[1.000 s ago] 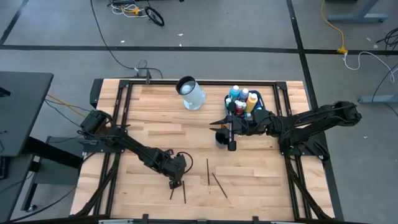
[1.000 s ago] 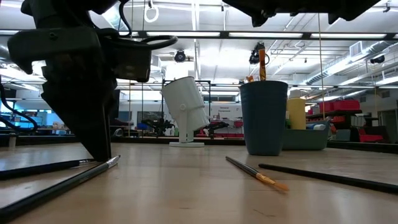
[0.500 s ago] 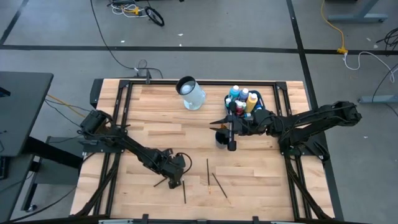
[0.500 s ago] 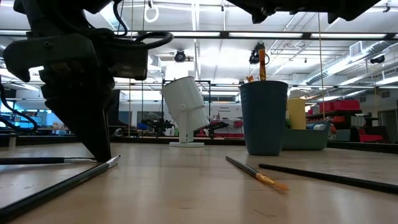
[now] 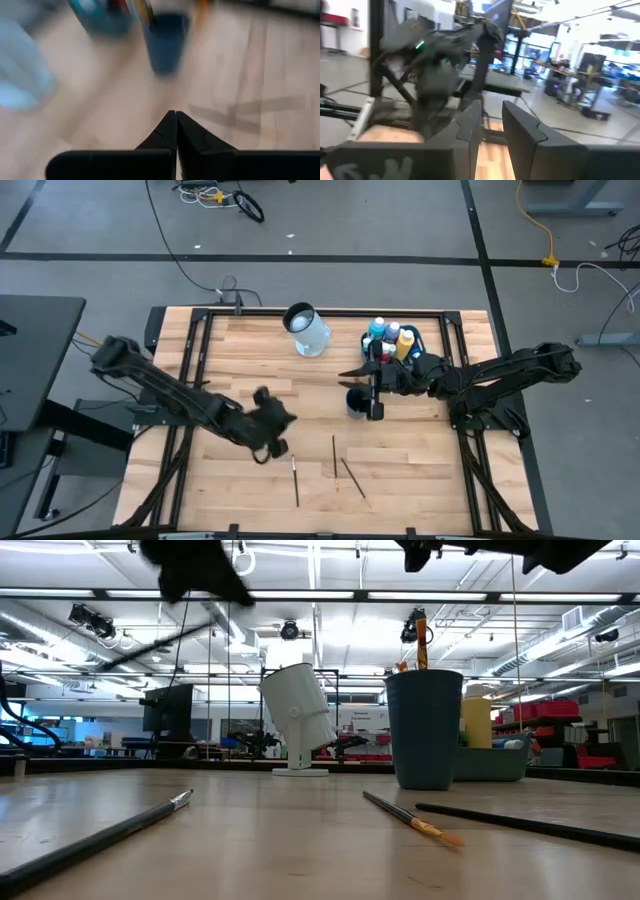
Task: Pick & Place Paint Supplies
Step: Put the silver paintbrush into the blue cup
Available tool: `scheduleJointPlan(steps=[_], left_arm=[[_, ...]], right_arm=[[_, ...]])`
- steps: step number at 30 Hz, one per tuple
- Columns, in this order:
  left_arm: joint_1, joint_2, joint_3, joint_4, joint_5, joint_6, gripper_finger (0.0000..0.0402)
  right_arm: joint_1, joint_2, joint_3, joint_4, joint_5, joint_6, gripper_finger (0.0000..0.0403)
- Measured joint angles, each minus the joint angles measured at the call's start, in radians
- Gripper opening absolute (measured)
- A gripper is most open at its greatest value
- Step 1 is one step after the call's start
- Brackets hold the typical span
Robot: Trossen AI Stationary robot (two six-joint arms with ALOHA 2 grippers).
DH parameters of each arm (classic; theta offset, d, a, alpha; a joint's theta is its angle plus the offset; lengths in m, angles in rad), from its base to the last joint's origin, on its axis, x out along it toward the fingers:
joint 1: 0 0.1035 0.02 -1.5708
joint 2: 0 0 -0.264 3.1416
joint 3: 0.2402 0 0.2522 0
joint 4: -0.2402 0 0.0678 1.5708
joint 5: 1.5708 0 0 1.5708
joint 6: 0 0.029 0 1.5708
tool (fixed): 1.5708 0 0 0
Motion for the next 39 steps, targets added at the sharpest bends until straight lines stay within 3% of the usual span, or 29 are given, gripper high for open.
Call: scheduleJointPlan(steps=[3, 6, 9, 14, 20, 23, 27, 34, 39], left_arm=[[-0.014, -0.1, 0.0, 0.078, -0.154, 0.145, 0.0001], [-0.025, -0.162, 0.002, 0.198, -0.224, 0.331, 0.0001], [-0.026, -0.181, 0.002, 0.331, -0.224, 0.501, 0.0001], [-0.022, -0.176, 0.002, 0.477, -0.173, 0.707, 0.0001], [-0.019, -0.166, 0.002, 0.558, -0.172, 0.79, 0.0001], [-0.019, -0.166, 0.002, 0.556, -0.166, 0.798, 0.0001], [-0.016, -0.161, 0.002, 0.556, -0.172, 0.799, 0.0001], [-0.016, -0.161, 0.002, 0.557, -0.173, 0.8, 0.0001], [-0.016, -0.161, 0.002, 0.558, -0.174, 0.8, 0.0001]], right_arm=[[0.0, 0.027, 0.0, 0.024, -0.064, 0.001, 0.0089], [0.001, 0.082, 0.0, 0.109, -0.107, -0.004, 0.0101], [0.0, 0.137, 0.012, 0.201, -0.139, 0.012, 0.0118], [-0.005, 0.222, 0.113, 0.188, -0.174, 0.073, 0.0144], [-0.005, 0.304, 0.27, -0.032, -0.179, 0.114, 0.0154], [-0.005, 0.35, 0.334, -0.089, -0.232, 0.117, 0.0154], [-0.005, 0.396, 0.385, -0.091, -0.3, 0.117, 0.0154], [-0.005, 0.406, 0.397, -0.07, -0.304, 0.117, 0.0153], [-0.005, 0.406, 0.397, -0.039, -0.304, 0.12, 0.012]])
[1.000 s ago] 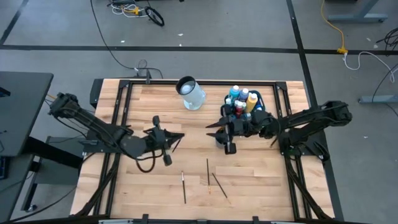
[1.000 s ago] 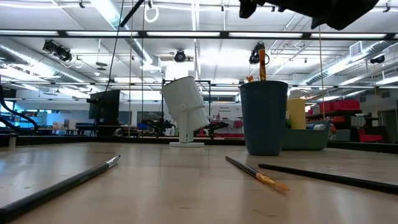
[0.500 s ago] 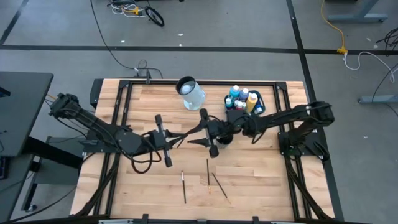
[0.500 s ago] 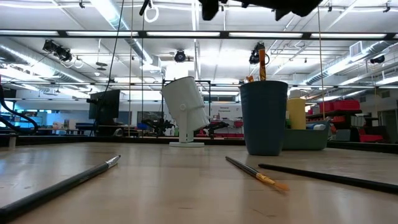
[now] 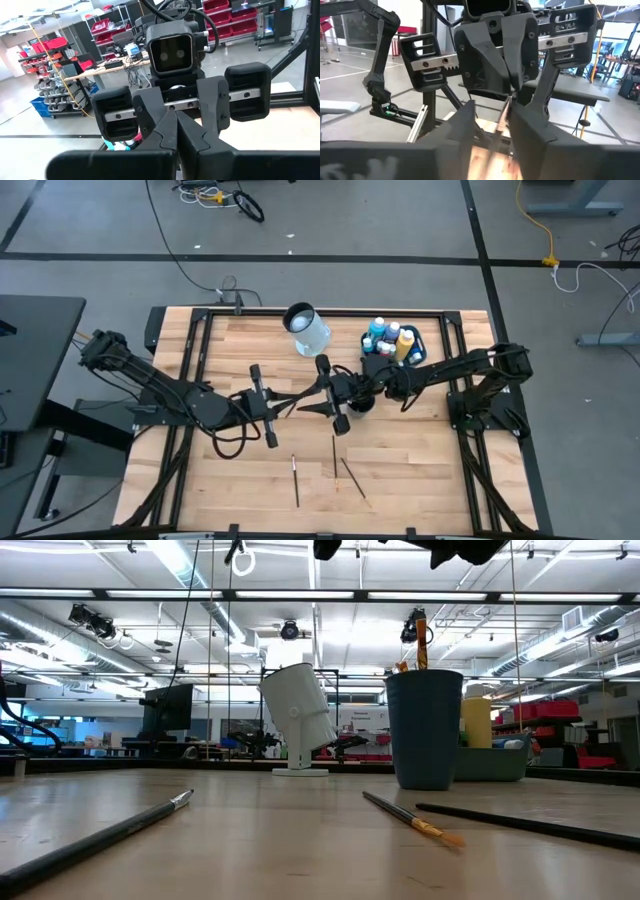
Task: Pick & Place Paint Supplies
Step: Put the silver paintbrush into the blue cup
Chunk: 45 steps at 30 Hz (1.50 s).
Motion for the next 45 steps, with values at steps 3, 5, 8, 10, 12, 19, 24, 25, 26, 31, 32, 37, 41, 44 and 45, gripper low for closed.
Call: scheduleJointPlan(steps=[3, 5, 8, 10, 12, 19, 24, 25, 26, 31, 32, 37, 41, 44, 45], left_arm=[[0.0, 0.0, 0.0, 0.0, 0.001, 0.0, 0.0001], [0.0, 0.0, 0.0, 0.001, 0.003, 0.0, 0.0001], [-0.001, 0.0, 0.0, 0.0, 0.005, 0.0, 0.0003], [-0.001, 0.0, 0.0, 0.0, 0.005, 0.0, 0.0004], [0.0, 0.0, 0.0, -0.001, 0.005, 0.0, 0.0004], [0.0, 0.0, 0.0, -0.042, 0.03, -0.03, 0.0019], [0.0, 0.0, 0.001, -0.071, 0.031, -0.072, 0.0033], [0.0, 0.0, 0.001, -0.082, 0.034, -0.077, 0.0034], [0.0, 0.0, 0.001, -0.093, 0.034, -0.086, 0.0036], [0.0, 0.0, 0.001, -0.154, 0.033, -0.158, 0.0038], [0.0, 0.0, 0.001, -0.159, 0.03, -0.164, 0.0038], [0.0, 0.0, 0.001, -0.2, 0.026, -0.203, 0.0038], [0.0, 0.0, 0.001, -0.212, 0.026, -0.217, 0.0038], [0.0, 0.0, 0.001, -0.208, 0.026, -0.218, 0.0038], [0.0, 0.0, 0.001, -0.209, 0.027, -0.218, 0.0038]], right_arm=[[0.0, 0.0, 0.0, 0.001, 0.001, 0.004, 0.0075], [0.0, 0.0, 0.0, 0.001, 0.005, -0.001, 0.0041], [-0.001, 0.0, 0.0, 0.001, 0.008, -0.003, 0.0012], [0.0, 0.0, 0.0, 0.004, 0.007, -0.001, 0.0019], [0.0, 0.0, 0.0, 0.002, 0.019, 0.01, 0.0024], [0.0, -0.087, -0.002, -0.208, 0.061, -0.004, 0.0008], [0.019, -0.193, -0.001, -0.463, 0.177, 0.002, 0.0014], [0.026, -0.212, -0.004, -0.522, 0.23, -0.004, 0.0014], [0.034, -0.227, -0.006, -0.571, 0.286, -0.005, 0.0014], [0.067, -0.268, -0.029, -0.595, 0.478, -0.034, 0.0013], [0.072, -0.272, -0.031, -0.598, 0.506, -0.036, 0.0013], [0.095, -0.287, -0.034, -0.741, 0.718, 0.022, 0.0013], [0.098, -0.299, -0.035, -0.88, 0.795, 0.138, 0.0014], [0.099, -0.296, -0.034, -0.918, 0.785, 0.194, 0.0014], [0.099, -0.29, -0.033, -0.92, 0.784, 0.202, 0.0014]])
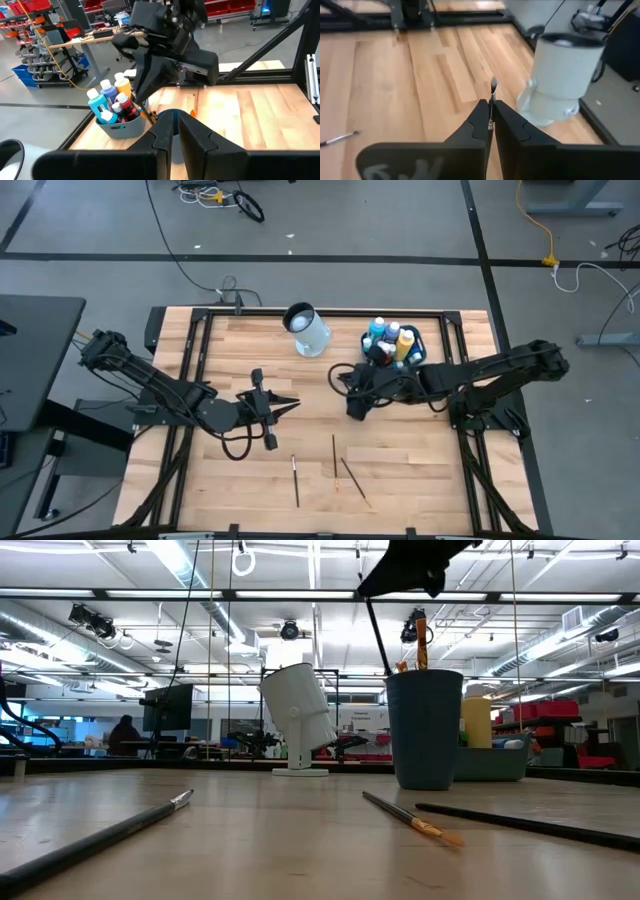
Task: Pick & Place Paint Supplies
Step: Put the silver paintbrush into the blue cup
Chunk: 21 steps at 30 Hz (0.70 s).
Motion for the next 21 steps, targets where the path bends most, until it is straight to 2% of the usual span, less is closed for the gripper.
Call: scheduleJointPlan(steps=[6, 15, 21], left_arm=[[0.0, 0.0, 0.0, 0.003, 0.036, 0.0, 0.0038], [0.0, 0.0, 0.0, 0.008, 0.107, 0.0, 0.0038], [0.0, 0.0, 0.0, 0.006, 0.112, 0.0, 0.0038]], right_arm=[[0.0, 0.01, 0.0, -0.108, -0.052, 0.076, 0.0015], [-0.001, 0.022, 0.0, -0.112, -0.055, 0.084, 0.0016], [0.0, 0.049, 0.001, -0.146, -0.129, 0.144, 0.0016]])
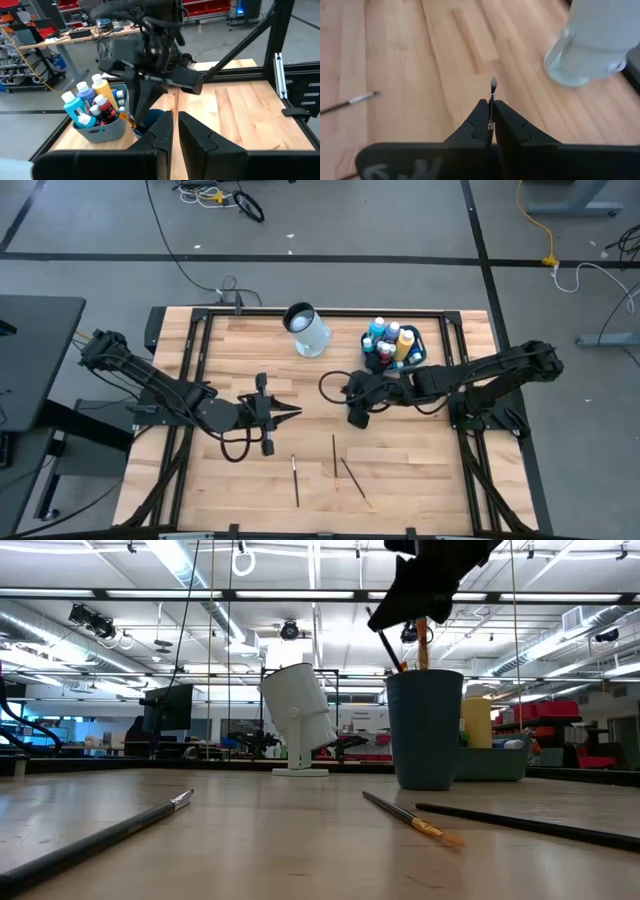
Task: Pick & Place Paint Supplies
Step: Put the silver paintbrush into the blue cup, then put the gold paintbrush into the blue cup
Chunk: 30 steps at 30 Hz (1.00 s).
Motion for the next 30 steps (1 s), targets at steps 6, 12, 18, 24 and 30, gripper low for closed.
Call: scheduleJointPlan(steps=[6, 12, 18, 24, 30], left_arm=[[0.0, 0.0, -0.001, 0.014, 0.008, 0.0, 0.0038], [0.0, 0.0, -0.001, 0.018, 0.02, 0.0, 0.0038], [0.0, 0.0, -0.001, 0.019, 0.022, 0.0, 0.0038], [0.0, 0.0, -0.001, 0.018, 0.023, 0.0, 0.0039], [0.0, 0.0, -0.001, 0.018, 0.023, 0.0, 0.0039]], right_arm=[[0.0, 0.039, -0.001, -0.081, -0.003, 0.009, 0.0028], [0.001, 0.056, -0.001, -0.06, -0.077, 0.025, 0.0067], [0.001, 0.056, -0.001, -0.043, -0.089, 0.022, 0.009], [0.001, 0.042, -0.001, 0.028, -0.089, -0.071, 0.0087], [0.012, 0.005, -0.001, 0.166, -0.079, -0.187, 0.0085]])
